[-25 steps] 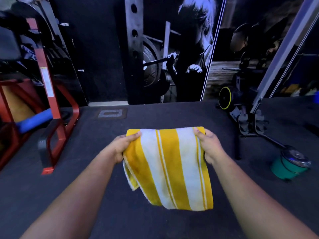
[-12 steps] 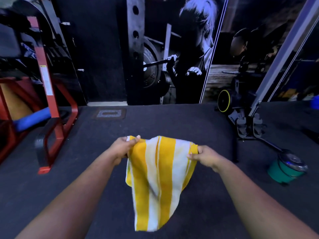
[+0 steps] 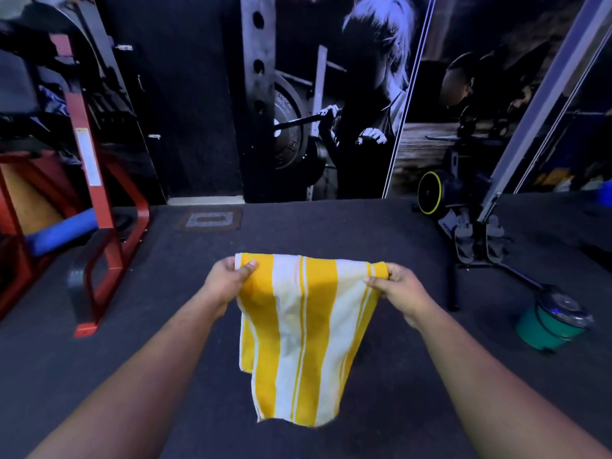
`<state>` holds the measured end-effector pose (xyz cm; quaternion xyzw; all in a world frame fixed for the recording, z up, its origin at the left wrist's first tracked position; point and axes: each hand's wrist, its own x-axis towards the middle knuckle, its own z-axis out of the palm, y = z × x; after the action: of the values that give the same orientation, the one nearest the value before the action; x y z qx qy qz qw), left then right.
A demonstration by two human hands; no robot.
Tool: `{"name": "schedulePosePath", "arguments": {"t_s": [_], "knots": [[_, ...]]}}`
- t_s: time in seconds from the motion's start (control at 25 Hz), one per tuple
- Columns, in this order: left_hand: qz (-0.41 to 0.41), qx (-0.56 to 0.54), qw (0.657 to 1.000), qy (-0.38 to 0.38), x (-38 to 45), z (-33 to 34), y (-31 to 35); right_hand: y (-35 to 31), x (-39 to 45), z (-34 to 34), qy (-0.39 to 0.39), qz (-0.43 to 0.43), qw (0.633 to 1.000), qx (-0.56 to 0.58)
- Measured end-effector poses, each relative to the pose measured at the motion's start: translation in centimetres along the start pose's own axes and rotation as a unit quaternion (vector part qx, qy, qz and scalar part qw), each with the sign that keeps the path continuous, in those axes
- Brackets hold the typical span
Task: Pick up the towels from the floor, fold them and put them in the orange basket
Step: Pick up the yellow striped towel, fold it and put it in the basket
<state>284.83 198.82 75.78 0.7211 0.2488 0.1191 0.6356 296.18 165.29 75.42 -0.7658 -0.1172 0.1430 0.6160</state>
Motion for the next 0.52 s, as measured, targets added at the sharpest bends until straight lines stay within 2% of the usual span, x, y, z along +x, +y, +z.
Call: {"name": "schedulePosePath", "arguments": {"t_s": [0.08,0.16,0.2,0.32,0.4,0.44,0.52], "knots": [[-0.010,0.092,0.996,0.006,0.4,-0.3,0.2,-0.3,0.3,0.2,0.028,0.018,0.998,0.048],[-0.031,0.182,0.981,0.055,1.1,-0.7,0.7,0.0,0.3,0.6,0.011,0.070,0.995,0.072],[-0.032,0.193,0.979,0.062,1.3,-0.6,1.0,0.2,0.0,0.7,-0.004,0.112,0.989,0.097],[-0.013,0.049,0.998,-0.039,0.7,0.1,1.3,0.6,-0.9,0.8,-0.064,0.223,0.965,0.120],[-0.026,0.000,0.996,-0.083,-0.1,0.3,0.9,1.0,-0.9,0.8,-0.051,0.222,0.968,0.110],[-0.029,0.010,0.997,-0.073,-0.4,0.2,1.0,1.3,-0.7,0.8,-0.027,0.200,0.973,0.113],[-0.035,0.042,0.999,0.005,-0.5,-0.3,1.6,1.1,-0.6,0.6,0.031,0.141,0.984,0.108]]}}
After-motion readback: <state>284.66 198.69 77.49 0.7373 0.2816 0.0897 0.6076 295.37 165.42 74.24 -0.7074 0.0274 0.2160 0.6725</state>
